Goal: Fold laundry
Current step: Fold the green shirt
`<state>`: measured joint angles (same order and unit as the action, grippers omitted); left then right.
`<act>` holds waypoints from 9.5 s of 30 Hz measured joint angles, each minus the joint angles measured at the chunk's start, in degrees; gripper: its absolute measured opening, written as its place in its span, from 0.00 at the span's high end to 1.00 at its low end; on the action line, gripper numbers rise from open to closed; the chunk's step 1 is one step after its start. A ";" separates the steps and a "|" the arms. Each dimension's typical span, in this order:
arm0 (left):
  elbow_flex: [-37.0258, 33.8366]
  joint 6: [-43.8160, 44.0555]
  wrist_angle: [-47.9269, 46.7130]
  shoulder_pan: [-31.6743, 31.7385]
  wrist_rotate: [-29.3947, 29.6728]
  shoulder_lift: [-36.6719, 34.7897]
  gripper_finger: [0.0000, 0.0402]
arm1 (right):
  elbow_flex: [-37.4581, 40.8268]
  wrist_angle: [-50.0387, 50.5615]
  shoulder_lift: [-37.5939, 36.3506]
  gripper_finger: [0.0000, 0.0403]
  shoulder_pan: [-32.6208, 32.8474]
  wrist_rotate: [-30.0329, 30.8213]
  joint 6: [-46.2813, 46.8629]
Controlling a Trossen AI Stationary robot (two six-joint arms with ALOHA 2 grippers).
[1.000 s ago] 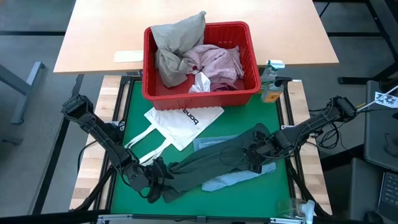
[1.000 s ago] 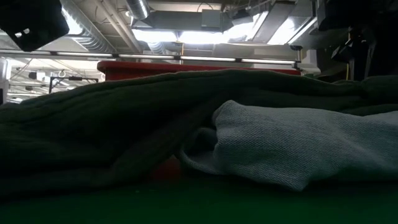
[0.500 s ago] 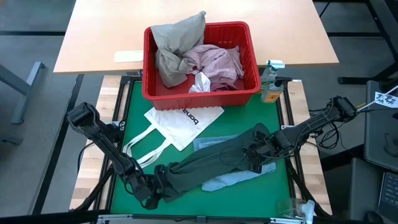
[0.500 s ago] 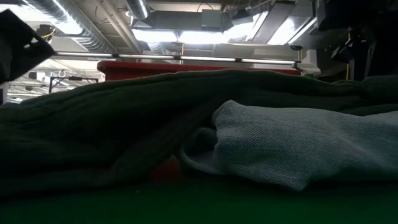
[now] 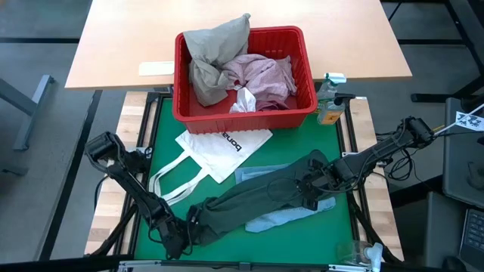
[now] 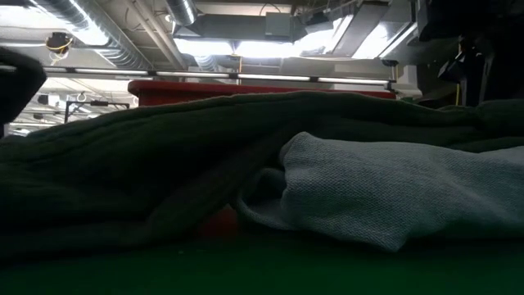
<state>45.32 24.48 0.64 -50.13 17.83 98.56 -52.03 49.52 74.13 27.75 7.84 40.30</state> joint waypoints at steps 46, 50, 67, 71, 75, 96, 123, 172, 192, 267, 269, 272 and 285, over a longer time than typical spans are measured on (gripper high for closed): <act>15.02 -29.76 10.19 19.50 16.49 -1.81 1.00 | -11.85 -9.12 0.00 0.65 0.00 3.06 -3.16; 16.56 -30.91 10.49 23.96 11.64 -1.81 1.00 | -11.85 -15.75 0.66 0.65 0.00 2.14 -3.15; 17.18 -29.95 15.43 27.36 5.78 -1.81 1.00 | -11.79 -35.88 8.00 0.65 -0.01 4.94 -3.13; 17.18 -29.14 15.23 27.30 5.65 -1.81 1.00 | -11.78 -36.55 8.59 0.65 0.00 1.98 -3.16; 17.18 -29.14 15.28 27.45 5.65 -1.81 1.00 | -11.78 -36.61 8.59 0.65 0.02 1.27 -3.16; 17.11 -29.14 15.12 27.58 6.13 -1.81 1.00 | -11.78 -37.33 8.59 0.65 0.04 6.71 -2.46; 17.11 -29.14 15.26 27.52 5.76 -1.86 0.99 | -11.72 -38.65 15.10 0.93 -0.02 12.09 -4.07; 17.16 -21.82 20.37 29.07 4.95 -1.83 0.74 | -11.78 35.32 -0.95 1.00 30.07 17.75 69.47; 17.11 -17.08 33.67 29.78 1.69 9.74 0.75 | -8.92 40.49 4.28 1.00 40.48 4.13 87.61; 17.11 -8.51 37.63 30.57 1.13 14.04 0.75 | -19.21 36.74 4.13 0.51 3.64 23.82 10.59; 17.11 -8.50 38.98 30.62 1.22 15.36 0.75 | -19.21 34.36 4.13 0.51 1.16 20.16 1.33; 17.11 -8.44 39.43 30.64 1.24 16.70 0.75 | -19.21 31.77 4.13 0.51 -2.61 13.30 -11.60; 17.11 -8.36 40.24 30.58 1.19 16.94 0.75 | -12.63 23.06 4.13 0.51 -19.06 -3.96 -36.29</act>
<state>62.43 16.12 40.88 -19.55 19.03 115.50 -64.66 72.58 78.26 8.69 3.88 4.01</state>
